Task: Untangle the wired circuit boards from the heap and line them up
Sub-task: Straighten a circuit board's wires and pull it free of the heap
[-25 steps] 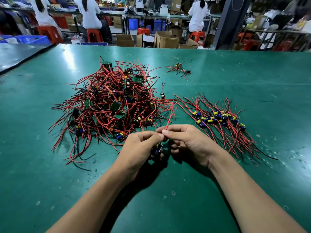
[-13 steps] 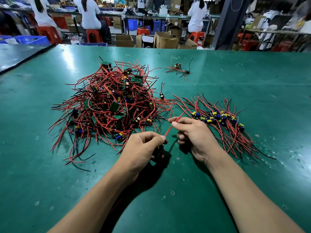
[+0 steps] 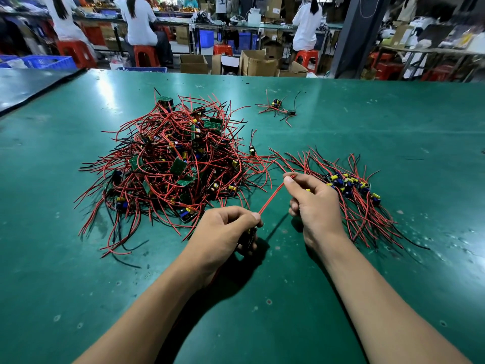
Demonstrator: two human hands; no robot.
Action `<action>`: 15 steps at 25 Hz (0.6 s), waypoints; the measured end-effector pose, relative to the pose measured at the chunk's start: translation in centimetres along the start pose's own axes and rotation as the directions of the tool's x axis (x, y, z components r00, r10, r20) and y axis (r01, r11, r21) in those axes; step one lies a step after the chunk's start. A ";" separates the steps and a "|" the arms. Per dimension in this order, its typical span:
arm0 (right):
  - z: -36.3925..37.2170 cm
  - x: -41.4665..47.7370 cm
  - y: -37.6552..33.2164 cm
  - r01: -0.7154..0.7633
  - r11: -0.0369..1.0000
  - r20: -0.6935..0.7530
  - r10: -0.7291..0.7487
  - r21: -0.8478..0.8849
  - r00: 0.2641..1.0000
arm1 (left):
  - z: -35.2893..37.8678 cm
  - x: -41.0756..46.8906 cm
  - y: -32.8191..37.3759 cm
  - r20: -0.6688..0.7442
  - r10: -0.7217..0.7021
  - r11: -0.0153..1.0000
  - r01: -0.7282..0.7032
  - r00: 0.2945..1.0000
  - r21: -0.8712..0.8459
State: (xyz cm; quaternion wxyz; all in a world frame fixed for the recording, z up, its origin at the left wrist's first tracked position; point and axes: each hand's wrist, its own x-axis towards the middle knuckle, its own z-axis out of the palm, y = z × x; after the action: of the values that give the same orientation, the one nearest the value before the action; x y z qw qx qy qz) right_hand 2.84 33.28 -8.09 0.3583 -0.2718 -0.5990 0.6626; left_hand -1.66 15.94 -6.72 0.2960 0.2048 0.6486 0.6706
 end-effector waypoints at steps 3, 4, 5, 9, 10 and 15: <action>-0.5 0.2 0.2 0.179 0.944 -0.044 -0.199 -0.278 0.979 | 0.0 0.1 -0.1 0.003 -0.007 1.000 0.007 1.000 -0.011; -0.5 0.1 0.2 0.202 0.927 -0.046 -0.228 -0.316 0.973 | 0.0 0.1 -0.1 0.002 -0.007 1.000 0.007 1.000 -0.009; -0.5 0.0 0.0 0.206 0.923 -0.040 -0.231 -0.325 0.972 | -0.1 0.1 -0.1 0.001 -0.006 1.000 0.006 1.000 -0.005; 0.2 -0.3 -0.7 -0.061 0.987 0.042 0.056 0.146 0.998 | -0.2 0.0 -0.2 -0.016 0.018 0.999 -0.017 1.000 0.041; 0.3 -0.3 -1.0 -0.136 0.961 0.078 0.121 0.241 0.990 | -0.2 0.0 -0.2 -0.021 0.024 0.998 -0.022 1.000 0.058; -0.1 -0.2 -2.3 -0.452 0.793 0.319 0.340 0.408 0.885 | -0.2 -0.1 -0.1 -0.010 0.028 0.997 -0.027 1.000 0.071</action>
State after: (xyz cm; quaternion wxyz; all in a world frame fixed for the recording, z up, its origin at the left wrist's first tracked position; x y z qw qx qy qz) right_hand 3.43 33.23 -5.89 0.1942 -0.2179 -0.3859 0.8751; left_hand -1.74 15.70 -6.85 0.2758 0.2202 0.6707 0.6524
